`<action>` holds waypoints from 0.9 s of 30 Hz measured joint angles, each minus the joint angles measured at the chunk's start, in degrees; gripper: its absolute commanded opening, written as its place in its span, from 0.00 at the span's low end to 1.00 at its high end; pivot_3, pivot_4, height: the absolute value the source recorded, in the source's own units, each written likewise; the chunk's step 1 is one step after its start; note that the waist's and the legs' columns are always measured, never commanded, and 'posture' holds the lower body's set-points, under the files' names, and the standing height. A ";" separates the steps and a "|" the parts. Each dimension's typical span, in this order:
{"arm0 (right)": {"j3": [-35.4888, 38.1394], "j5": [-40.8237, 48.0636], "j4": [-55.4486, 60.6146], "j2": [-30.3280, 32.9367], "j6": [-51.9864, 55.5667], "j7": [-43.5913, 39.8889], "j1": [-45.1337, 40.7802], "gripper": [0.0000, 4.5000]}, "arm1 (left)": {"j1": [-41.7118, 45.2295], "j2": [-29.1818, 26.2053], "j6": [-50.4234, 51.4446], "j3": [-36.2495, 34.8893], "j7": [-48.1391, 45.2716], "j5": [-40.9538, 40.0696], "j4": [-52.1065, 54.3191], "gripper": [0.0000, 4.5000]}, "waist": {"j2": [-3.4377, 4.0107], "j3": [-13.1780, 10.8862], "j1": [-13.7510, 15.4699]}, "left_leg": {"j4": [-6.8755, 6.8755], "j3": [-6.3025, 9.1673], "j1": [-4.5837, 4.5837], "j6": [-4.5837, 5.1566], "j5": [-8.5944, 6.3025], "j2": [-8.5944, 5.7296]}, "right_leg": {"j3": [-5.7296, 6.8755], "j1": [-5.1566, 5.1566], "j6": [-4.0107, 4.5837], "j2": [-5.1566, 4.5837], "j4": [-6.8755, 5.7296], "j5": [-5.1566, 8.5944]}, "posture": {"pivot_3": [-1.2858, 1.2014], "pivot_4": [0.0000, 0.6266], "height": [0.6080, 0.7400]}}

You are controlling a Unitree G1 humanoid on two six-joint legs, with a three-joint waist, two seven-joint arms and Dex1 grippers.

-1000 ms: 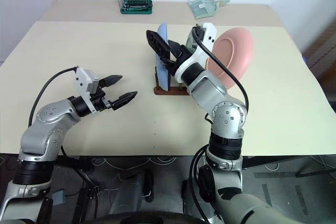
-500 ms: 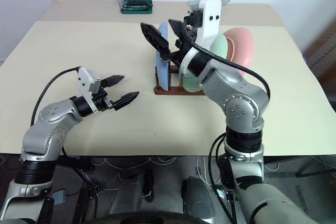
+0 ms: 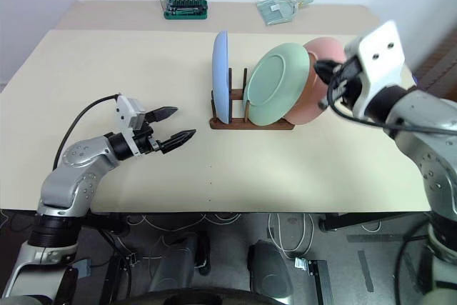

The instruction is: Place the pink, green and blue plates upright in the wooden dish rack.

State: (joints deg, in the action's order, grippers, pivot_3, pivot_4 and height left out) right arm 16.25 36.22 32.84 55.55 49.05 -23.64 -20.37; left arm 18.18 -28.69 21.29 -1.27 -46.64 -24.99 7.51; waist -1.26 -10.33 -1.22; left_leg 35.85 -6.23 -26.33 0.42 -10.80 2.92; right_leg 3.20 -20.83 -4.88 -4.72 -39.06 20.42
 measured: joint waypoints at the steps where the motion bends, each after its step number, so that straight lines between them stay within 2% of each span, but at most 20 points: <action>1: -0.20 -1.25 1.05 1.66 -0.11 -1.06 2.25 0.01 | 0.26 0.16 -0.65 0.22 -0.58 0.08 -0.40 1.00 | 0.01 0.01 0.05 | 0.00 0.00 0.01 0.00 0.00 0.00 | -0.01 0.01 0.00 0.00 -0.01 0.00 | 0.52 0.24 0.94; 5: -1.23 -4.07 1.91 2.10 -0.70 -2.38 4.42 0.01 | 0.65 0.21 -1.88 0.44 -1.47 0.66 -2.34 1.00 | 0.01 0.01 0.14 | 0.04 0.00 0.00 -0.03 0.01 0.00 | -0.03 0.01 0.00 0.00 0.00 0.00 | 0.52 0.24 0.94; 11: -7.70 -9.26 1.81 1.70 -1.43 -2.04 3.84 0.01 | 0.73 0.65 -4.81 0.47 -3.23 1.23 -6.08 1.00 | 0.01 0.00 0.47 | 0.08 0.00 -0.04 -0.23 0.14 -0.02 | -0.02 0.01 -0.01 -0.02 0.02 0.00 | 0.52 0.24 0.94; 27: -12.92 -15.79 -1.72 -3.50 -5.88 -4.56 -3.94 0.01 | -1.88 0.58 -6.83 0.05 -3.47 1.81 -6.24 1.00 | 0.01 0.00 0.42 | 0.10 0.00 -0.04 -0.27 0.16 -0.01 | -0.01 0.02 -0.01 -0.02 0.01 0.00 | 0.52 0.24 0.94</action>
State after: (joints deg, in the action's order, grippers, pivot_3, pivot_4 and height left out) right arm 3.34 20.42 31.12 52.05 43.17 -28.21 -24.32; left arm 16.30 -28.11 14.46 -1.23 -50.11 -23.18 1.26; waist -1.25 -10.33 -0.80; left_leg 35.96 -6.22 -26.37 0.15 -10.64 2.91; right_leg 3.19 -20.80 -4.89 -4.74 -39.04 20.42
